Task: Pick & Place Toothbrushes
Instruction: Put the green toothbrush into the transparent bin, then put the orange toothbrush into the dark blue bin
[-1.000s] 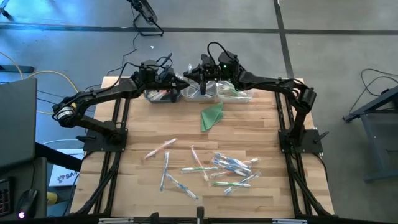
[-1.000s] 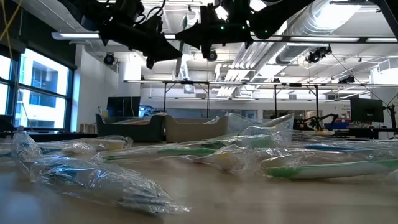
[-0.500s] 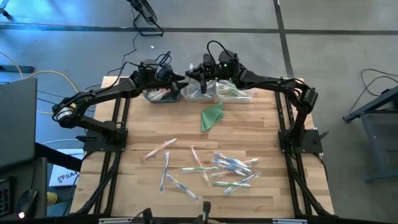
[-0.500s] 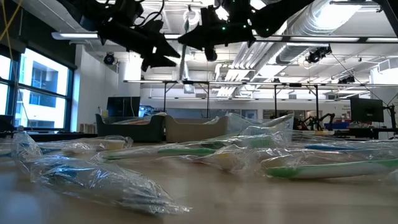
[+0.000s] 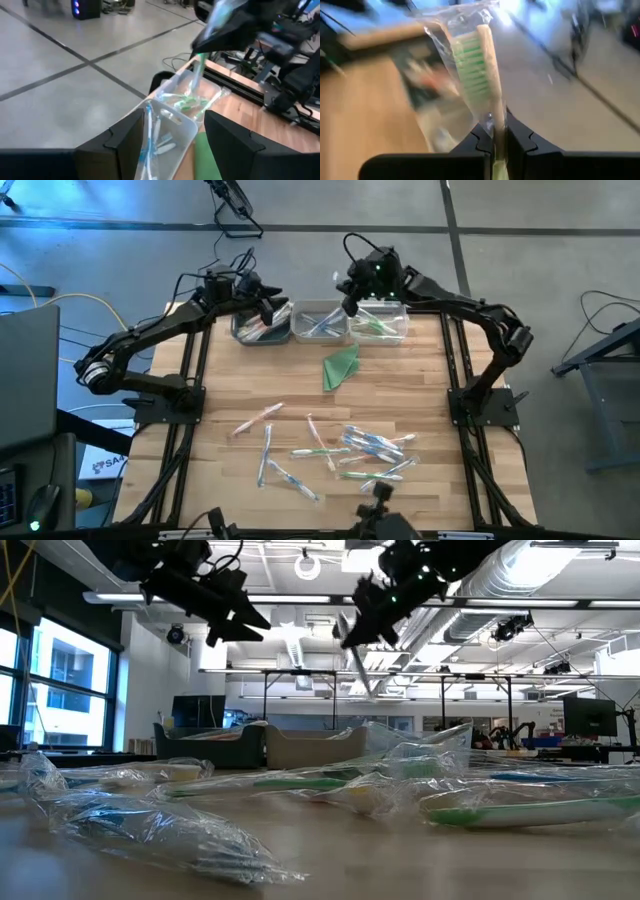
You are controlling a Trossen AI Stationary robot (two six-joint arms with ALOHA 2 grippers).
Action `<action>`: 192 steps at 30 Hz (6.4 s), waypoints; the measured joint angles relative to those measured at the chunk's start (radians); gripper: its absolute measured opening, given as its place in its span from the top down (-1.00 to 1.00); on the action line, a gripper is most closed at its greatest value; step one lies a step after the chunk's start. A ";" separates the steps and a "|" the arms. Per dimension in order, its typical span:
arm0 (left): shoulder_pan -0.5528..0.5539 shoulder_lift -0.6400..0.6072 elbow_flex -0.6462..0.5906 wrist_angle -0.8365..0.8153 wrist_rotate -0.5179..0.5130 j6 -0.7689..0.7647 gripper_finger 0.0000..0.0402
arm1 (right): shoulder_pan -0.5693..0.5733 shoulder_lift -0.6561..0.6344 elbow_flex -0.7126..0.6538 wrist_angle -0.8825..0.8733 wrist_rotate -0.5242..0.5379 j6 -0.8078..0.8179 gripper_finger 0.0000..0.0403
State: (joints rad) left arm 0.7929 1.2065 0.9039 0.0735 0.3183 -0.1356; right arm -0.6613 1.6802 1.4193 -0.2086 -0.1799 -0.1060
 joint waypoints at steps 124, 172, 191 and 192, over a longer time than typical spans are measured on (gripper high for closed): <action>-0.710 -0.098 0.050 -0.636 -0.566 -0.528 0.98 | 0.001 -0.126 -0.191 0.063 0.022 -0.188 0.07; -0.708 0.230 0.368 -1.218 -0.521 -0.526 0.64 | -0.007 -0.126 -0.191 0.068 0.020 -0.179 0.07; -0.708 0.229 0.351 -1.097 -0.480 -0.552 0.47 | -0.006 -0.126 -0.191 0.068 0.020 -0.186 0.07; -0.708 0.229 0.343 -1.084 -0.479 -0.565 0.47 | -0.006 -0.126 -0.191 0.068 0.020 -0.186 0.07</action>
State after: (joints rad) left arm 0.0847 1.4357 1.2467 -1.0102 -0.1603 -0.7009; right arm -0.6678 1.5539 1.2285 -0.1406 -0.1600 -0.2924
